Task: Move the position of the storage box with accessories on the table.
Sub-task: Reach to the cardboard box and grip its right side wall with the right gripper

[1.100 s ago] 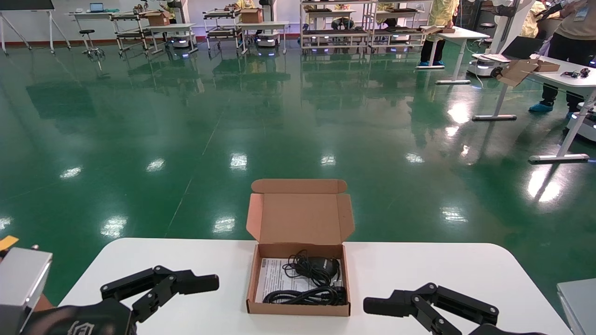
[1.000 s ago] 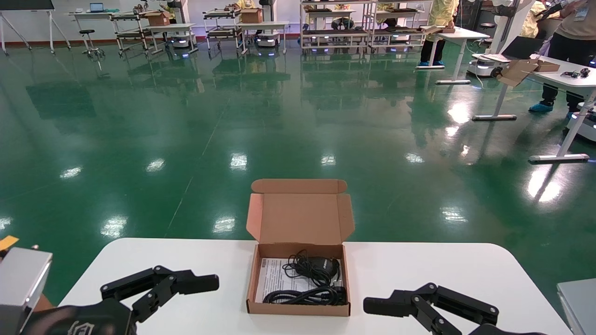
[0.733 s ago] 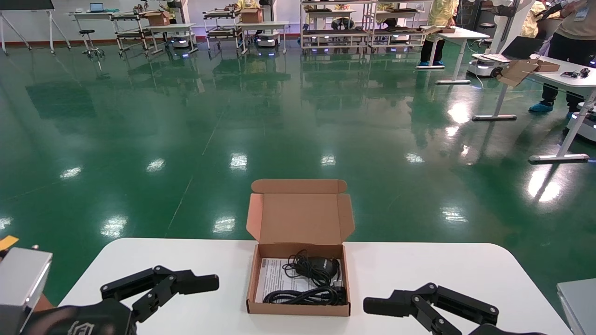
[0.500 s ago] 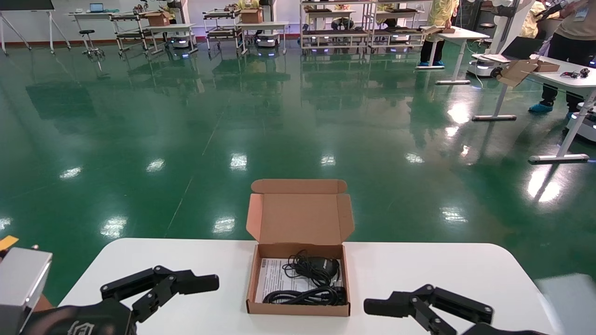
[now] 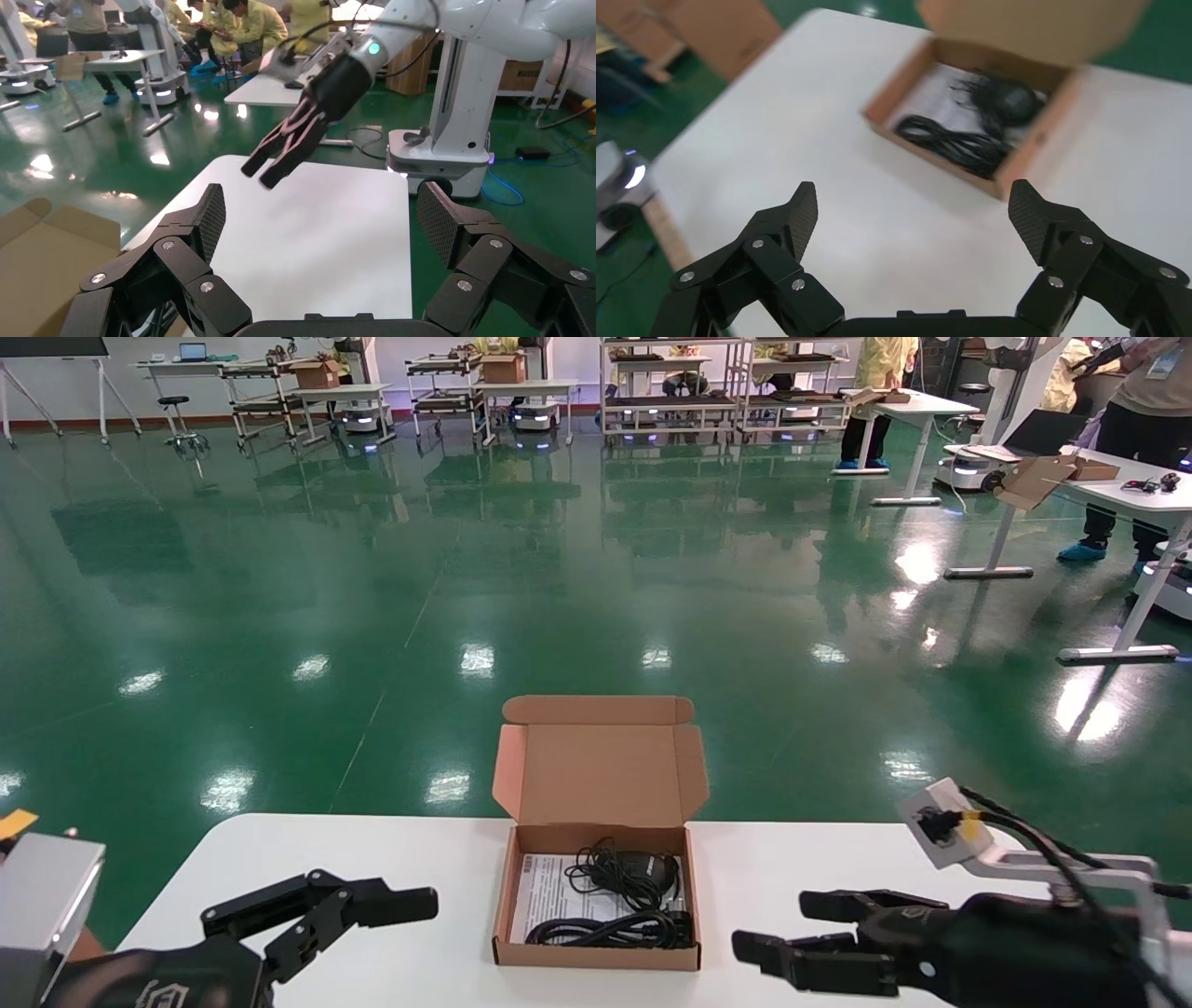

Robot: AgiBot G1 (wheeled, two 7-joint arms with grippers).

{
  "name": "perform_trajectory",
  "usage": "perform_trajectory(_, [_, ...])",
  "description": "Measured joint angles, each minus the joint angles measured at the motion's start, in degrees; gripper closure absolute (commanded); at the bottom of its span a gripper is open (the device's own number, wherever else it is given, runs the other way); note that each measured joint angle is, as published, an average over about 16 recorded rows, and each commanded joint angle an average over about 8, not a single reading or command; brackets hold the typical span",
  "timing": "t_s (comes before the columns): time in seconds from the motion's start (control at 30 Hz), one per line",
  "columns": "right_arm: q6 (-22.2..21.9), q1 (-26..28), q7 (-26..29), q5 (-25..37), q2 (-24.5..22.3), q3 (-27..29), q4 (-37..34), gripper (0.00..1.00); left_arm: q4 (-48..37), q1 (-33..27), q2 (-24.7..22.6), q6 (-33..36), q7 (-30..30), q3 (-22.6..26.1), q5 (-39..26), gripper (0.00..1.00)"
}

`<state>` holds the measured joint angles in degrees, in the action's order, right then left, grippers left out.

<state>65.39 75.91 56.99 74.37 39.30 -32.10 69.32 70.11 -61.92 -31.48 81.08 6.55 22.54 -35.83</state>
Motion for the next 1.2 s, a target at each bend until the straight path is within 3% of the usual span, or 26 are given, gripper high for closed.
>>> perform_trajectory(0.3, [-2.8, 6.5, 10.0, 11.5, 8.0, -5.8, -9.7, 0.0, 0.0, 0.0, 0.0, 0.0, 0.0, 0.0, 0.0, 0.0])
perform_trajectory(0.63, [-6.3, 12.0, 11.8, 19.6, 18.5, -10.0, -22.7, 0.0, 0.0, 0.0, 0.0, 0.0, 0.0, 0.0, 0.0, 0.0])
perform_trajectory(0.83, [-10.4, 12.7, 7.2, 19.5, 23.7, -9.7, -29.0, 0.0, 0.0, 0.0, 0.0, 0.0, 0.0, 0.0, 0.0, 0.0])
perform_trajectory(1.2, [-14.7, 11.9, -10.7, 12.9, 27.6, -5.3, -38.1, 0.0, 0.0, 0.0, 0.0, 0.0, 0.0, 0.0, 0.0, 0.0])
